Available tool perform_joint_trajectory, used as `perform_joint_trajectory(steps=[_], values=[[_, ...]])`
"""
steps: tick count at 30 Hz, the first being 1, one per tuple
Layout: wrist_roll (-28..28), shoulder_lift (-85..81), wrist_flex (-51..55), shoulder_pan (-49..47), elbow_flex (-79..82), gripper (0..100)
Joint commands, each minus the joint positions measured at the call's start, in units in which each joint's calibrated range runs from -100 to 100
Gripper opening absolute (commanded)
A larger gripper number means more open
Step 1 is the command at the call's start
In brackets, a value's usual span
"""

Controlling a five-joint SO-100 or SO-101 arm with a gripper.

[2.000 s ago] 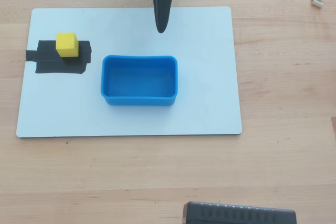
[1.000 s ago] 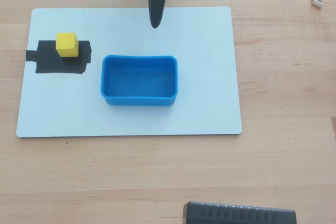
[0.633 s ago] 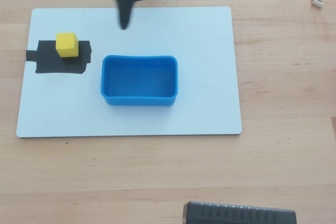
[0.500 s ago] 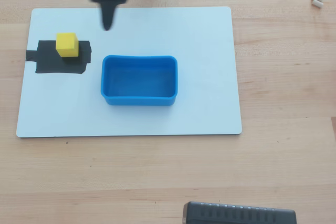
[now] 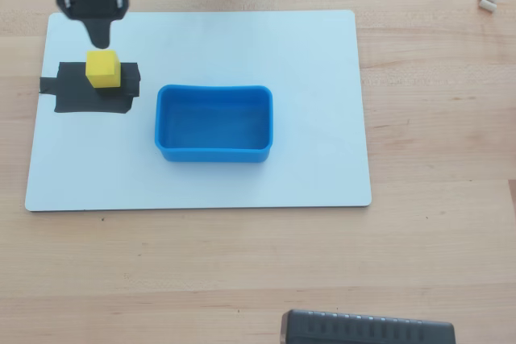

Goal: Pick up yellow cube and drop it in the blue rectangular bin

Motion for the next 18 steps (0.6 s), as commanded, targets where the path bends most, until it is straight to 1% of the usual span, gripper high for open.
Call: perform_joint_trajectory(steps=[1, 3, 5, 9, 13, 18], values=[[0.8, 3.8, 0.5, 2.3, -6.6, 3], [0.8, 3.9, 0.5, 2.8, -6.0, 11], [0.7, 3.8, 0.5, 3.6, -6.0, 15], [0.5, 4.1, 0.3, 6.0, -5.7, 30], [0.7, 5.5, 0.5, 6.0, -5.2, 33], [0.5, 8.2, -0.2, 4.9, -4.1, 34]])
